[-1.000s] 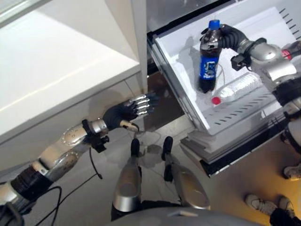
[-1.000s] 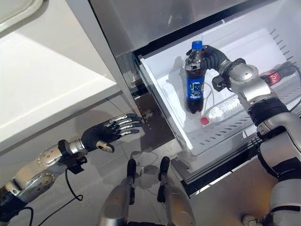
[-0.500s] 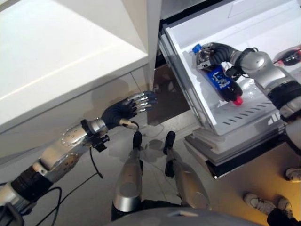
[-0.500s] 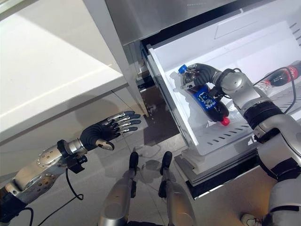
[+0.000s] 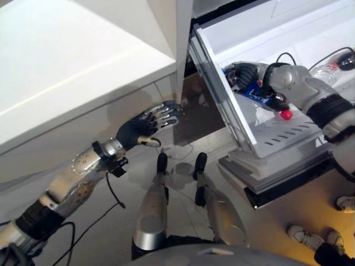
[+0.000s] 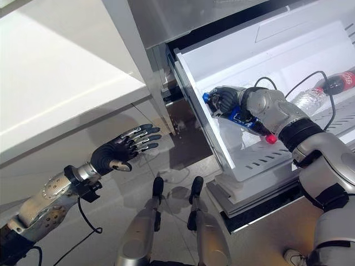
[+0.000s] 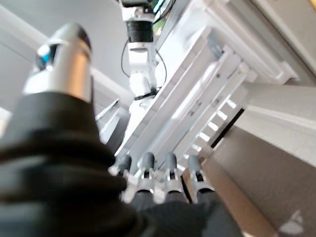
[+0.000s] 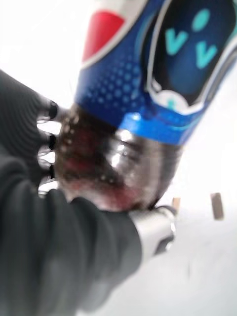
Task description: Take the drinks into the refrigerator
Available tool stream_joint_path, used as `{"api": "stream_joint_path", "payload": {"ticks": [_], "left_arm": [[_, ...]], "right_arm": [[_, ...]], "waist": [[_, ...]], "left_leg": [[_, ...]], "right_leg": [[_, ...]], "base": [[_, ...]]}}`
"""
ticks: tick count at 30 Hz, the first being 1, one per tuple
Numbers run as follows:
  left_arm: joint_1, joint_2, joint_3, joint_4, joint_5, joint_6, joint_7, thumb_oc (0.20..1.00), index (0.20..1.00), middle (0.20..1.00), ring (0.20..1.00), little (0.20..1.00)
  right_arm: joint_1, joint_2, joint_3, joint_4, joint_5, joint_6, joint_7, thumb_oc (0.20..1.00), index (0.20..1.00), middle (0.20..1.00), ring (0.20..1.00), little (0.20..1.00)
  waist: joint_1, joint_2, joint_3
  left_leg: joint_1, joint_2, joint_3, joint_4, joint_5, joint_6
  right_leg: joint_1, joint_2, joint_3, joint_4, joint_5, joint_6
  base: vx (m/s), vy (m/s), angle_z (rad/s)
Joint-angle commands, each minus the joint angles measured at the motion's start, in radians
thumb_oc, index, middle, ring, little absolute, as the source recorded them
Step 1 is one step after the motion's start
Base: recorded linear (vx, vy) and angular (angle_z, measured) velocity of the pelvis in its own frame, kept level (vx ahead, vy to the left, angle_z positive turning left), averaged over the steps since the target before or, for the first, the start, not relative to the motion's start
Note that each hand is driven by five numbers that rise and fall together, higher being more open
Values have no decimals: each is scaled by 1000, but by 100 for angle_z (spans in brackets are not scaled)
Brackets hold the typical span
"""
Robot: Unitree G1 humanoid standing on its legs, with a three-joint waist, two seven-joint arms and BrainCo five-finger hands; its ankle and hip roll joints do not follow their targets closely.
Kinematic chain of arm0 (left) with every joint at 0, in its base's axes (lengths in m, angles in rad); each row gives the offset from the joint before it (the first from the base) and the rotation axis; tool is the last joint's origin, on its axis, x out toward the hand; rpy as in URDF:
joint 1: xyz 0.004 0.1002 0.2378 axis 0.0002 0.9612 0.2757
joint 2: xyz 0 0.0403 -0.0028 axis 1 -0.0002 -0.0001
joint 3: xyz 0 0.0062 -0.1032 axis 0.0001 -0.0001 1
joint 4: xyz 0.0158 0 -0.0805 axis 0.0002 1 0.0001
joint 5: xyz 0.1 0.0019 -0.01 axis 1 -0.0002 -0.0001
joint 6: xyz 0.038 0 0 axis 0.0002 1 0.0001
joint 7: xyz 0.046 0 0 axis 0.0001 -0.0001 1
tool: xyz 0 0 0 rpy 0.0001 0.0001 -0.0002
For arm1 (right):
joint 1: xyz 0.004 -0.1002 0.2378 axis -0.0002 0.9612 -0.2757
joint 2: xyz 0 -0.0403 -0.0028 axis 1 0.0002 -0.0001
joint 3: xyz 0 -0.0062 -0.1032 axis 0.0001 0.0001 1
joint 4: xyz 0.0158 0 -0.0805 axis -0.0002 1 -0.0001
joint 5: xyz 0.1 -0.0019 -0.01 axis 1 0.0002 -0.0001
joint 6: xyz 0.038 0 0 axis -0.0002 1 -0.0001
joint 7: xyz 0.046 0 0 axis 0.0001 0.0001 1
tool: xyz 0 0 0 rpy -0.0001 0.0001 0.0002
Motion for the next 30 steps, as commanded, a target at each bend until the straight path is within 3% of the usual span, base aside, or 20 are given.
{"api": "stream_joint_path", "payload": {"ticks": [1,11,17,20,21,22,23,25,27,30], "left_arm": [[66,-20,53,-127,18,-50,-4,1000,1000,1000,1000,1000],[51,-42,57,-122,21,-41,-9,1000,1000,1000,1000,1000],[40,-24,70,-121,14,-34,-20,1000,1000,1000,1000,1000],[47,-14,88,-114,2,-33,-26,1000,1000,1000,1000,1000],[46,-13,87,-114,2,-32,-26,1000,1000,1000,1000,1000],[55,-2,98,-110,2,-30,-37,1000,1000,1000,1000,1000],[55,-2,98,-111,1,-29,-37,1000,1000,1000,1000,1000],[78,6,125,-101,-6,-26,-52,1000,1000,1000,1000,1000],[87,16,132,-98,-9,-25,-59,1000,1000,1000,1000,1000],[137,15,182,-82,-21,-21,-73,1000,1000,1000,1000,1000]], "right_arm": [[-35,-60,105,58,-67,14,18,1000,1000,1000,1000,1000],[-35,-53,85,67,-73,15,9,1000,1000,1000,1000,1000],[-77,-133,92,-119,-42,10,19,1000,1000,1000,1000,1000],[-87,-264,41,-288,68,-6,-4,1000,1000,1000,1000,1000],[-84,-267,38,-292,68,-4,-3,1000,1000,1000,1000,1000],[-83,-338,9,-347,107,-19,-18,1000,1000,1000,1000,1000],[-82,-340,8,-350,108,-17,-17,1000,1000,1000,1000,1000],[-60,-457,-64,-444,156,-42,-59,1000,1000,1000,1000,1000],[-6,-488,-119,-475,175,-56,-68,1000,1000,1000,1000,1000],[178,-579,-327,-582,218,-89,-107,1000,1000,1000,1000,1000]], "waist": [[-16,16,1],[-14,11,1],[-20,-11,1],[-30,-31,1],[-29,-31,1],[-32,-40,1],[-32,-40,1],[-45,-51,0],[-45,-56,-6],[-74,-63,-44]], "left_leg": [[-17,22,-17,-46,37,-7],[8,18,-17,-47,30,-4],[46,17,-10,-35,16,-3],[76,12,-1,-18,-2,-1],[76,12,-1,-18,-2,0],[84,9,2,-2,-11,1],[84,9,2,-1,-11,1],[102,6,8,22,-27,3],[107,5,9,30,-33,4],[120,4,20,43,-48,7]], "right_leg": [[-104,-15,-8,174,-36,102],[-75,-20,-8,166,-38,102],[-34,-26,-5,166,-43,102],[1,-33,-2,166,-43,103],[2,-33,-2,165,-44,104],[15,-38,1,169,-44,104],[15,-38,1,169,-44,104],[42,-42,4,174,-46,105],[51,-43,4,175,-48,105],[74,-42,12,170,-50,107]], "base": [[0,0,0],[0,0,0],[0,0,0],[0,0,0],[0,0,0],[0,0,0],[-13,10,-3],[9,10,-5],[36,12,-4],[63,20,-5]]}}
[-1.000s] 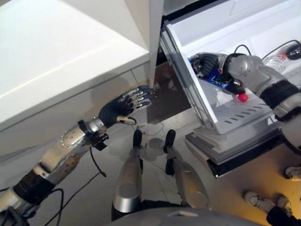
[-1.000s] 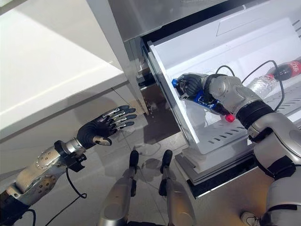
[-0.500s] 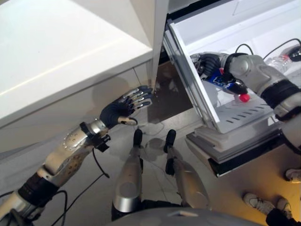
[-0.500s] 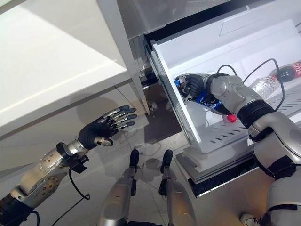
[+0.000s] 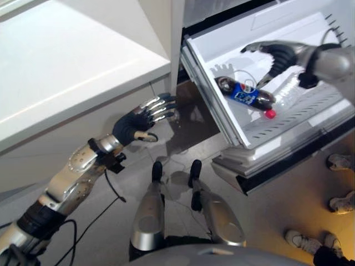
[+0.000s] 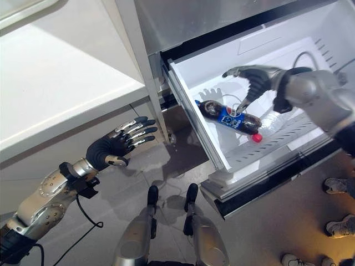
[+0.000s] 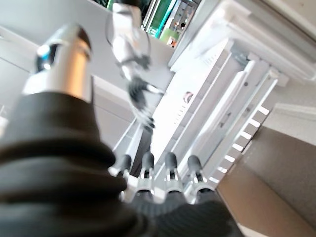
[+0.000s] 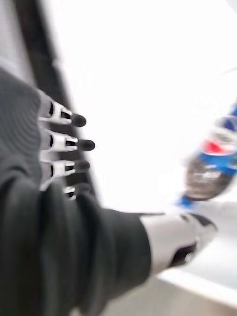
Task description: Take the drinks into the refrigerator
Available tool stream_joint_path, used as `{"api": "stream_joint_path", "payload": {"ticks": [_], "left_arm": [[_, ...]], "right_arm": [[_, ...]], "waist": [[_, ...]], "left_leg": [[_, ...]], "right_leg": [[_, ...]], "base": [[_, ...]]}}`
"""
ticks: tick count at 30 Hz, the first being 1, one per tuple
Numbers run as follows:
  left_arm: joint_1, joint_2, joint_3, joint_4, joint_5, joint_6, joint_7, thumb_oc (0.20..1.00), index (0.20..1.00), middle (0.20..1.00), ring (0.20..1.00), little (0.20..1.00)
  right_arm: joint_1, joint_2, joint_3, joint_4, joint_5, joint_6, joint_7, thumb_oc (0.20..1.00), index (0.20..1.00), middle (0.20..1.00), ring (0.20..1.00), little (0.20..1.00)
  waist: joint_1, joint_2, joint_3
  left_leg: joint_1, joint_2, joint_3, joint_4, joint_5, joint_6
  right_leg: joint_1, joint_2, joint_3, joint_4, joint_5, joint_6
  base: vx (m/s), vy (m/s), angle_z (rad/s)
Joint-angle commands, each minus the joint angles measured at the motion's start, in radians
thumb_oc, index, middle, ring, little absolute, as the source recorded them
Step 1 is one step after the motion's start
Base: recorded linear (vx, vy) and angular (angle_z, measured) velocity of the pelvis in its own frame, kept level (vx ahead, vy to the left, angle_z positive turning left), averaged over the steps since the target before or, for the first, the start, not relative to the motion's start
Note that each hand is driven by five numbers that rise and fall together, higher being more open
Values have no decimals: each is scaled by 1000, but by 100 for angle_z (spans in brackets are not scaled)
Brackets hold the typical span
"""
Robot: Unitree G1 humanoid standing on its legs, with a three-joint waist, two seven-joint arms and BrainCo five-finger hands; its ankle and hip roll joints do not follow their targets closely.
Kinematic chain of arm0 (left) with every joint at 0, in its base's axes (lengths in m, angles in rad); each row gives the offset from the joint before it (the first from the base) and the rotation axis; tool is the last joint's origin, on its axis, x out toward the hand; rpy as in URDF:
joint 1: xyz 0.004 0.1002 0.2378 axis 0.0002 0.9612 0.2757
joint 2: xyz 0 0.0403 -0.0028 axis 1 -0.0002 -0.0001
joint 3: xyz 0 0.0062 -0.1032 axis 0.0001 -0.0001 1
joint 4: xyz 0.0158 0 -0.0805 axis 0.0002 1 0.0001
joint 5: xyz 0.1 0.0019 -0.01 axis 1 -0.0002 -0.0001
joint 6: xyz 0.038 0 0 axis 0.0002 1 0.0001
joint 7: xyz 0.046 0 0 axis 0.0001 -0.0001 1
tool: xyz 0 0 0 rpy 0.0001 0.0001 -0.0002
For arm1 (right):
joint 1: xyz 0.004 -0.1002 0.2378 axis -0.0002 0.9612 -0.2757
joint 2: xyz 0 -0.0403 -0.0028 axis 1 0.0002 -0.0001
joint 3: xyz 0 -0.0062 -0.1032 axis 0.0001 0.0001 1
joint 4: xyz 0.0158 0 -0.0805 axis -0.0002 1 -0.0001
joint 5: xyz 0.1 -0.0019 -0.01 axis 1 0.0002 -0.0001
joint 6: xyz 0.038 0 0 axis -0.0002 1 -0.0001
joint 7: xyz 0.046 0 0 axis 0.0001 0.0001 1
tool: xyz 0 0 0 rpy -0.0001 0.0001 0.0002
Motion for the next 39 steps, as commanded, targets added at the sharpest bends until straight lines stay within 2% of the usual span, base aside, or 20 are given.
{"api": "stream_joint_path", "payload": {"ticks": [1,4,5,6,7,8,9,11,12,13,14,15,16,21,26,33,35,37,38,39], "left_arm": [[103,25,83,-78,-20,-28,-32,1000,1000,1000,1000,1000],[160,3,147,-68,1,-35,-40,1000,1000,1000,1000,1000],[178,2,165,-66,3,-37,-40,1000,1000,1000,1000,1000],[200,-20,187,-61,4,-38,-41,1000,1000,1000,1000,1000],[196,-6,179,-64,4,-37,-41,1000,1000,1000,1000,1000],[214,-25,200,-60,8,-39,-43,1000,1000,1000,1000,1000],[242,-42,222,-61,19,-40,-44,1000,1000,1000,1000,1000],[252,-49,235,-62,24,-39,-46,1000,1000,1000,1000,1000],[271,-69,261,-65,37,-45,-44,1000,1000,1000,1000,1000],[280,-86,276,-63,42,-50,-40,1000,1000,1000,1000,1000],[280,-81,271,-65,43,-49,-40,1000,1000,1000,1000,1000],[298,-107,299,-64,58,-56,-33,1000,1000,1000,1000,1000],[307,-110,314,-67,68,-61,-30,1000,1000,1000,1000,1000],[334,-126,353,-81,118,-88,-6,1000,1000,1000,1000,1000],[317,-128,342,-81,127,-113,14,1000,1000,1000,1000,1000],[290,-123,330,-82,135,-134,33,1000,1000,1000,1000,1000],[270,-121,314,-86,128,-137,38,1000,1000,1000,1000,1000],[266,-118,312,-86,128,-139,40,1000,1000,1000,1000,1000],[257,-117,307,-87,127,-141,41,1000,1000,1000,1000,1000],[234,-121,282,-86,116,-144,46,1000,1000,1000,1000,1000]], "right_arm": [[90,-74,-117,-108,64,-71,-75,1000,1000,1000,1000,1000],[321,-73,-358,-160,50,-97,-115,1000,1000,1000,1000,1000],[454,-60,-493,-202,35,-105,-122,1000,1000,1000,1000,1000],[528,-38,-567,-220,22,-113,-135,1000,1000,1000,1000,1000],[610,-30,-647,-243,17,-110,-133,1000,1000,1000,1000,1000],[672,-7,-708,-253,8,-122,-144,1000,1000,1000,1000,1000],[883,65,-907,-306,-31,-135,-169,1000,1000,1000,1000,1000],[970,104,-989,-328,-59,-141,-181,1000,1000,1000,1000,1000],[1095,207,-1090,-365,-95,-156,-210,1000,1000,1000,1000,1000],[1141,263,-1113,-370,-116,-161,-217,1000,1000,1000,1000,1000],[1163,273,-1131,-383,-118,-159,-216,1000,1000,1000,1000,1000],[1229,355,-1169,-398,-148,-165,-222,1000,1000,1000,1000,1000],[1270,399,-1190,-401,-162,-165,-225,1000,1000,1000,1000,1000],[1356,575,-1148,-334,-194,-161,-236,1000,1000,1000,1000,1000],[1345,645,-1019,-132,-236,-160,-291,1000,1000,1000,1000,1000],[1319,659,-820,50,-275,-142,-255,1000,1000,1000,1000,1000],[1279,666,-694,154,-285,-126,-211,1000,1000,1000,1000,1000],[1259,670,-662,169,-283,-123,-200,1000,1000,1000,1000,1000],[1234,668,-617,192,-288,-119,-187,200,200,200,200,200],[1172,669,-536,261,-292,-107,-178,200,200,200,200,200]], "waist": [[-22,-31,-65],[-50,-36,-96],[-51,-43,-106],[-64,-44,-115],[-51,-50,-115],[-64,-50,-123],[-65,-55,-138],[-63,-55,-145],[-75,-55,-154],[-83,-54,-157],[-75,-55,-158],[-91,-57,-163],[-95,-59,-166],[-103,-61,-168],[-104,-51,-159],[-98,-49,-141],[-87,-45,-134],[-87,-45,-131],[-83,-43,-130],[-68,-34,-129]], "left_leg": [[-26,7,16,47,-55,8],[-12,8,25,54,-69,12],[-8,8,28,57,-73,14],[-4,8,31,59,-78,16],[-5,8,29,59,-79,16],[0,6,33,61,-83,19],[7,4,36,59,-90,23],[12,4,38,58,-93,25],[17,2,43,55,-97,30],[21,3,45,53,-101,33],[22,2,46,52,-101,33],[27,1,52,51,-105,37],[30,1,55,50,-107,39],[42,-2,74,50,-117,45],[45,-4,85,51,-119,47],[39,-5,95,51,-111,44],[35,-6,93,53,-107,42],[34,-6,91,54,-105,40],[31,-5,88,56,-104,39],[28,-4,83,58,-102,37]], "right_leg": [[-63,-39,10,163,-47,104],[-50,-34,23,156,-49,106],[-47,-32,26,155,-49,107],[-43,-31,31,154,-51,108],[-42,-32,29,154,-51,108],[-40,-31,34,153,-52,109],[-35,-28,41,149,-54,112],[-33,-27,46,148,-56,114],[-32,-27,53,150,-57,118],[-34,-26,58,152,-58,121],[-34,-26,58,153,-59,121],[-32,-24,65,156,-61,123],[-33,-23,70,158,-61,125],[-33,-17,95,155,-64,125],[-40,-15,110,153,-60,123],[-48,-16,120,151,-51,121],[-48,-17,116,148,-49,119],[-48,-18,114,148,-49,118],[-48,-19,111,147,-49,117],[-48,-22,104,148,-49,115]], "base": [[69,21,-13],[69,19,-15],[67,15,-11],[44,14,-17],[45,14,-15],[71,36,-19],[69,36,-16],[60,43,-12],[65,59,-17],[46,50,-22],[41,32,-11],[41,29,-16],[49,45,-10],[19,35,-15],[-19,26,-9],[-39,-2,-5],[-39,-36,-3],[-13,-16,0],[-15,-45,2],[-15,-56,2]]}}
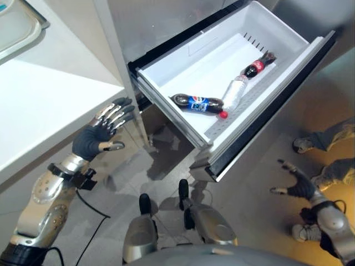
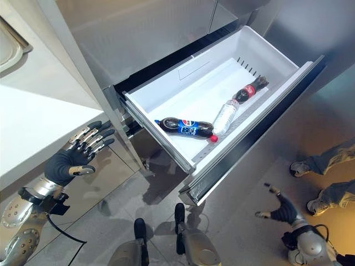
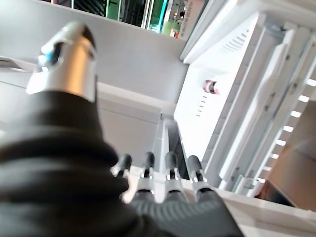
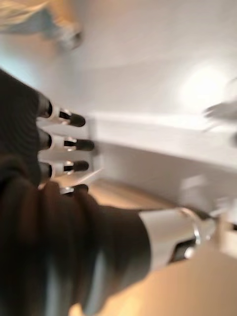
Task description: Take the drinks into the refrigerator
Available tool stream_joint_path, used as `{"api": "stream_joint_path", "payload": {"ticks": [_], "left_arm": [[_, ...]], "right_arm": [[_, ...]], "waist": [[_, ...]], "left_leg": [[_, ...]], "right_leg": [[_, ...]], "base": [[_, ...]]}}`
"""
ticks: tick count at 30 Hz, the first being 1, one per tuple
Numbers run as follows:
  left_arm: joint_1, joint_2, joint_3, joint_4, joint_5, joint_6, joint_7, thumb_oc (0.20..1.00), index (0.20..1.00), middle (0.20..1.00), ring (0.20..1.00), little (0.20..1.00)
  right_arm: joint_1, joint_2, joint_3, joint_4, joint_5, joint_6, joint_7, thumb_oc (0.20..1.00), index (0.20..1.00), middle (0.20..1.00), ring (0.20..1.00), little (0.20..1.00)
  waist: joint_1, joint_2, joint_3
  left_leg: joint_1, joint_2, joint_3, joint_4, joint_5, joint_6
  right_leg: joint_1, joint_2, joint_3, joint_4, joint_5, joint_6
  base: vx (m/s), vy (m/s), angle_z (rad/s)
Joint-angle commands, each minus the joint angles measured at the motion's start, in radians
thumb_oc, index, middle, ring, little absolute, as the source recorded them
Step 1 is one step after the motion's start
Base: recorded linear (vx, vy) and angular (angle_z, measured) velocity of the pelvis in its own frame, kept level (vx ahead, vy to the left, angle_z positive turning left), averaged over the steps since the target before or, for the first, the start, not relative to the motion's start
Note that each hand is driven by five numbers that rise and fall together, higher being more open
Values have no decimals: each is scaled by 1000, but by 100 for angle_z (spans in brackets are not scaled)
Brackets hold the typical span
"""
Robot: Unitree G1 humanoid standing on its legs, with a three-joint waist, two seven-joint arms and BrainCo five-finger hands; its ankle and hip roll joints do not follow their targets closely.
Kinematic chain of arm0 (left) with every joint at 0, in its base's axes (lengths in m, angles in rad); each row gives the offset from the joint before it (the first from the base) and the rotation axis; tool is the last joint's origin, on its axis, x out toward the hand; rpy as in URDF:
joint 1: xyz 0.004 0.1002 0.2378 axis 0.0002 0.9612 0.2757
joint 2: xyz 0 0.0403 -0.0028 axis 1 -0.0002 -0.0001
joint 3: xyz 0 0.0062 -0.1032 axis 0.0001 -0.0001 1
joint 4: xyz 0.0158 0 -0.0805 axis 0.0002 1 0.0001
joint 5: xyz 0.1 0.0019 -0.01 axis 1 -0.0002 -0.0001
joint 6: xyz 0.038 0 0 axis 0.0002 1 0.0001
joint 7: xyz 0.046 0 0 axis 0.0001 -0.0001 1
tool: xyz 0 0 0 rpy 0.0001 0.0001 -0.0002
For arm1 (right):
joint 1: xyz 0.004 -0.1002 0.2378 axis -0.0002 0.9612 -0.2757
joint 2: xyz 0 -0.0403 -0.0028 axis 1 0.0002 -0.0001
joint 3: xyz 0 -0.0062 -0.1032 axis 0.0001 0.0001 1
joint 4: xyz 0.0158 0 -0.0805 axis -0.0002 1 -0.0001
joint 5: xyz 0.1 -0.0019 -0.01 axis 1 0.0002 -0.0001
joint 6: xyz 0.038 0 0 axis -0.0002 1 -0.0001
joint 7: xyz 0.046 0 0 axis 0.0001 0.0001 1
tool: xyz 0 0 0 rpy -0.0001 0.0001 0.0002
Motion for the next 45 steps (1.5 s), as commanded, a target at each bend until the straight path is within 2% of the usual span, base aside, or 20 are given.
{"api": "stream_joint_path", "payload": {"ticks": [1,4,6,11,14,21,25,29,30,36,40,45], "left_arm": [[-59,-4,-33,-56,-5,-73,10,1000,1000,1000,1000,1000],[-66,-4,-39,-56,-8,-75,12,1000,1000,1000,1000,1000],[-107,4,-88,-59,-21,-73,8,1000,1000,1000,1000,1000],[-139,12,-128,-58,-36,-65,-4,1000,1000,1000,1000,1000],[-147,13,-145,-58,-44,-61,-11,1000,1000,1000,1000,1000],[-172,25,-205,-55,-73,-47,-26,1000,1000,1000,1000,1000],[-183,25,-227,-53,-88,-43,-31,1000,1000,1000,1000,1000],[-189,18,-235,-48,-95,-42,-30,1000,1000,1000,1000,1000],[-197,8,-245,-44,-101,-40,-27,1000,1000,1000,1000,1000],[-205,-10,-247,-44,-101,-40,-18,1000,1000,1000,1000,1000],[-207,-20,-242,-48,-97,-38,-9,1000,1000,1000,1000,1000],[-203,-34,-229,-47,-84,-38,-9,1000,1000,1000,1000,1000]], "right_arm": [[-196,-13,109,101,-5,5,5,200,200,200,200,200],[-236,-7,145,119,-5,7,5,200,200,200,200,200],[-372,-12,279,221,-42,25,10,200,200,200,200,200],[-514,-35,398,304,-83,36,21,200,200,200,200,200],[-568,-56,435,311,-92,39,31,200,200,200,200,200],[-795,-169,569,264,-125,29,58,200,200,200,200,200],[-941,-186,618,264,-102,27,51,200,200,200,200,200],[-1007,-178,639,277,-89,28,43,200,200,200,200,200],[-1102,-149,653,287,-51,39,37,200,200,200,200,200],[-1222,-109,678,267,-16,47,32,200,200,200,200,200],[-1232,-76,657,263,-3,54,15,200,200,200,200,200],[-1127,-59,608,271,24,58,20,200,200,200,200,200]], "waist": [[38,23,11],[42,25,14],[70,40,13],[100,57,11],[110,64,11],[144,81,13],[165,88,14],[172,91,16],[187,94,17],[197,99,20],[202,103,21],[199,108,22]], "left_leg": [[-42,-11,-54,53,-52,33],[-43,-11,-56,55,-51,32],[-45,-14,-69,57,-48,31],[-48,-16,-80,61,-45,29],[-50,-17,-85,63,-43,29],[-55,-19,-101,66,-35,28],[-62,-21,-107,67,-30,29],[-64,-21,-107,67,-28,29],[-68,-23,-110,67,-25,28],[-72,-23,-112,69,-23,31],[-75,-27,-112,68,-22,33],[-76,-28,-115,67,-21,36]], "right_leg": [[-55,-44,-27,139,-47,110],[-53,-45,-29,140,-47,108],[-46,-50,-39,138,-47,105],[-41,-57,-52,140,-49,102],[-40,-60,-56,142,-51,100],[-39,-68,-73,142,-48,99],[-40,-70,-75,143,-44,98],[-41,-71,-77,144,-43,97],[-41,-71,-80,141,-42,97],[-43,-73,-83,142,-37,94],[-43,-74,-86,138,-34,93],[-47,-79,-89,146,-37,95]], "base": [[-9,-39,3],[-5,-30,5],[0,-55,10],[13,-41,15],[13,-32,14],[2,-24,10],[-6,-21,6],[-10,-5,1],[-34,-16,-1],[-11,-5,1],[0,0,0],[-1,7,2]]}}
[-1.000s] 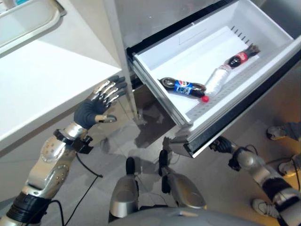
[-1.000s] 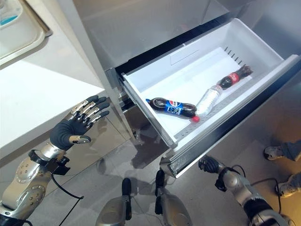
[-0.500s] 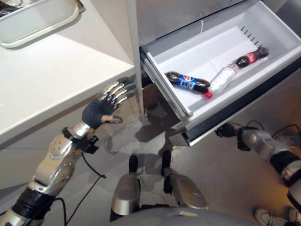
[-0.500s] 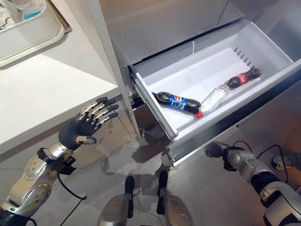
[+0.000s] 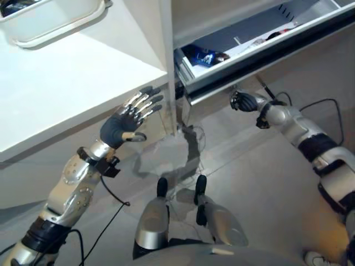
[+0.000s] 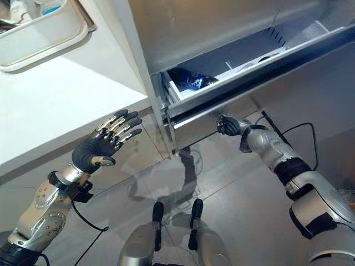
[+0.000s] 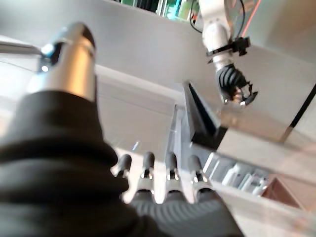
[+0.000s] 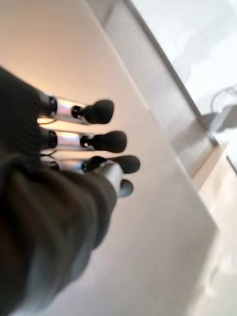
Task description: Take the drinks into the refrigerator
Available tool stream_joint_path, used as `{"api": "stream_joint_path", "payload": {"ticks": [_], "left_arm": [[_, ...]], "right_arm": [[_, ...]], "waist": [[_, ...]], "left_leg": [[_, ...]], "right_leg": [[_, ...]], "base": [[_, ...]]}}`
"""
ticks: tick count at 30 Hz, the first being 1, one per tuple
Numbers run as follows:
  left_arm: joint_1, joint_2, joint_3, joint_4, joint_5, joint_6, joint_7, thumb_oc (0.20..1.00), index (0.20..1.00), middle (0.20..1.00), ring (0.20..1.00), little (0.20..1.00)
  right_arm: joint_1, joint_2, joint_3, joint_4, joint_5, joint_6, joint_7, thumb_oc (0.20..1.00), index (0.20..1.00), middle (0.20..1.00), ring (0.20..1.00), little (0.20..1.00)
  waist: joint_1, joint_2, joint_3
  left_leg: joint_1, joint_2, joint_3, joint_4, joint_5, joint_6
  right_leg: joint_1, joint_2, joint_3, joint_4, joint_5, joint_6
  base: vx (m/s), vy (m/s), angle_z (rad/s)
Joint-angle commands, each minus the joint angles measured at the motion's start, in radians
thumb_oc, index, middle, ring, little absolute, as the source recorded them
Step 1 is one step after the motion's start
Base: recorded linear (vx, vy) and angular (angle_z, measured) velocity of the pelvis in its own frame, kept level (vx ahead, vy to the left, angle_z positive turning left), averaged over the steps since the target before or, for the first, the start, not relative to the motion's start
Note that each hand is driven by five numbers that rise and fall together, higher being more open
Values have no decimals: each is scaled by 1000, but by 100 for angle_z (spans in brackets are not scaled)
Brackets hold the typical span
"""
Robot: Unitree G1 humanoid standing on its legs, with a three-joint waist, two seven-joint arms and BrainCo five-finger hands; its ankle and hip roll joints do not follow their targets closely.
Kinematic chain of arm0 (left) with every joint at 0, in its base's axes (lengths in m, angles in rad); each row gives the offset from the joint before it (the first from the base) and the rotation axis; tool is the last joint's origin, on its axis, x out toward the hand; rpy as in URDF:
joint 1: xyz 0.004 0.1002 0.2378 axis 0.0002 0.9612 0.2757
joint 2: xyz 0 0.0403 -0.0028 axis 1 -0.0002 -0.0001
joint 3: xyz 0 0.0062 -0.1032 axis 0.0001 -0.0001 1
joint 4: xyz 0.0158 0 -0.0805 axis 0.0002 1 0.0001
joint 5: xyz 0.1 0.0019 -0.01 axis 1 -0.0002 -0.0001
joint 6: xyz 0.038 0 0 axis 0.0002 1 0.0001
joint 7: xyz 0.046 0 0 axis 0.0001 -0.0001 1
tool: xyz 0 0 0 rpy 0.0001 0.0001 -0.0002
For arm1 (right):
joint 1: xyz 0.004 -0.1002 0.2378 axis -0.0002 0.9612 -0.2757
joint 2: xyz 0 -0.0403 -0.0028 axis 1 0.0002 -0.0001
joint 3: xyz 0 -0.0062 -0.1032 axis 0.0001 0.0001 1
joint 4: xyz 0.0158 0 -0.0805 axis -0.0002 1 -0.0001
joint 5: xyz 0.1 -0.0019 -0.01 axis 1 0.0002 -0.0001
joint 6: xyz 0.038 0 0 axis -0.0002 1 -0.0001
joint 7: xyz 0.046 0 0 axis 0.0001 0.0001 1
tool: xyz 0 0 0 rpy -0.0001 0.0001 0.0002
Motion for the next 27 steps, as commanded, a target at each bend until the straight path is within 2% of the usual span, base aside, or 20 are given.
{"api": "stream_joint_path", "payload": {"ticks": [1,8,9,14,21,22,23,24,27], "left_arm": [[29,-7,2,-56,-20,-37,-2,1000,1000,1000,1000,1000],[72,-30,47,-61,14,-46,6,1000,1000,1000,1000,1000],[72,-30,47,-61,14,-46,6,1000,1000,1000,1000,1000],[104,-49,92,-62,41,-64,30,1000,1000,1000,1000,1000],[134,-56,118,-43,89,-97,49,1000,1000,1000,1000,1000],[134,-54,117,-31,107,-103,51,1000,1000,1000,1000,1000],[139,-50,120,-18,137,-115,56,1000,1000,1000,1000,1000],[140,-46,120,-2,166,-127,59,1000,1000,1000,1000,1000],[144,-53,102,66,206,-140,57,1000,1000,1000,1000,1000]], "right_arm": [[5,8,-28,-6,55,-18,-18,200,200,200,200,200],[345,34,-218,-48,92,-33,-42,200,200,200,200,200],[346,34,-218,-49,92,-33,-42,200,200,200,200,200],[586,86,-343,-68,121,-61,-66,200,200,200,200,200],[760,126,-392,-125,176,-98,-43,200,200,200,200,200],[778,130,-389,-129,191,-100,-30,457,457,457,457,457],[801,131,-391,-148,202,-107,-22,752,752,752,752,752],[815,132,-389,-149,213,-109,-9,1000,1000,1000,1000,1000],[856,163,-397,-118,262,-115,9,1000,1000,1000,1000,1000]], "waist": [[21,-14,-54],[-9,-15,-54],[-9,-15,-54],[-51,-27,-57],[-89,-42,-70],[-92,-43,-73],[-97,-46,-75],[-101,-46,-81],[-110,-45,-100]], "left_leg": [[-46,-31,-26,40,-45,42],[-45,-34,-27,40,-49,45],[-45,-34,-27,40,-49,45],[-39,-32,-15,35,-53,46],[-23,-28,8,24,-56,44],[-20,-28,11,22,-56,44],[-19,-27,13,22,-57,43],[-16,-26,14,21,-58,43],[-2,-24,17,15,-58,40]], "right_leg": [[-81,-66,3,164,-51,118],[-79,-73,0,164,-52,123],[-79,-73,0,164,-52,123],[-79,-70,10,160,-51,126],[-79,-63,31,151,-45,132],[-78,-63,35,150,-44,132],[-77,-61,38,149,-44,133],[-75,-60,41,148,-46,133],[-63,-60,42,145,-48,136]], "base": [[2,24,10],[5,23,11],[0,0,0],[0,17,-2],[1,29,-16],[12,23,-16],[16,23,-21],[26,21,-14],[45,24,-9]]}}
